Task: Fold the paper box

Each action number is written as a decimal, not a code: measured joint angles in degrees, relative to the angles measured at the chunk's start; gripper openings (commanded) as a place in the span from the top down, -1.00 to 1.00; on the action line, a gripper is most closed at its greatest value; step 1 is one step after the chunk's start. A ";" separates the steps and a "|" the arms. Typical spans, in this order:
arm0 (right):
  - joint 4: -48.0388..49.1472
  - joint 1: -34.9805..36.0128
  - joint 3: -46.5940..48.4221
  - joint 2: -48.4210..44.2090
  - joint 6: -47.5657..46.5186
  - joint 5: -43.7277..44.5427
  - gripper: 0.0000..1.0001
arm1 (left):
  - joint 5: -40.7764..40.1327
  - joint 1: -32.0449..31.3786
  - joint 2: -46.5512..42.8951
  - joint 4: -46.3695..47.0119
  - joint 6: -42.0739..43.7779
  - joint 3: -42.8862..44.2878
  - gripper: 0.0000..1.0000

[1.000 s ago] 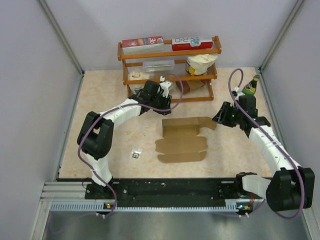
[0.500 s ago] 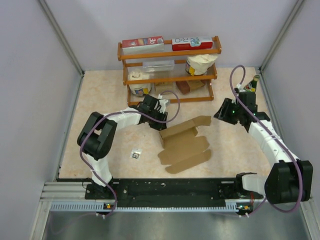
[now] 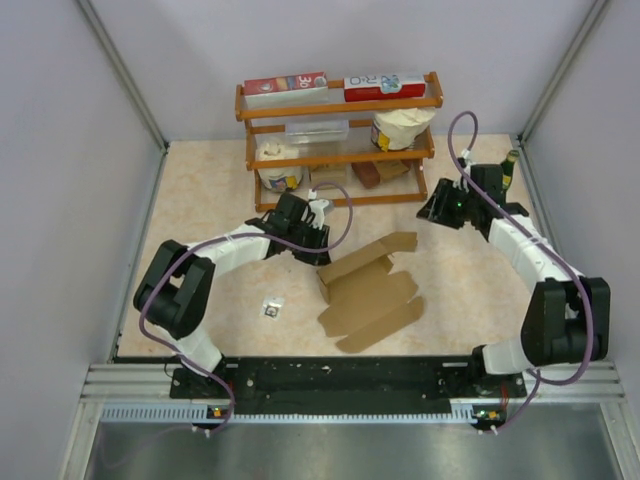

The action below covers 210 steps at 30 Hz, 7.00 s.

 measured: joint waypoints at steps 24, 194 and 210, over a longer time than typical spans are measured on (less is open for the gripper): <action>10.54 4.13 7.15 20.04 -1.75 -14.60 0.58 | -0.94 -2.49 -4.13 2.10 0.07 -0.09 0.36; -11.89 9.46 -6.71 -5.88 -10.36 -10.08 0.79 | -17.86 -13.20 -20.48 -3.50 0.20 -9.29 0.26; -12.61 9.81 -10.69 -7.65 -9.64 -12.37 0.17 | -17.18 -13.20 -19.74 -2.43 -0.22 -9.27 0.26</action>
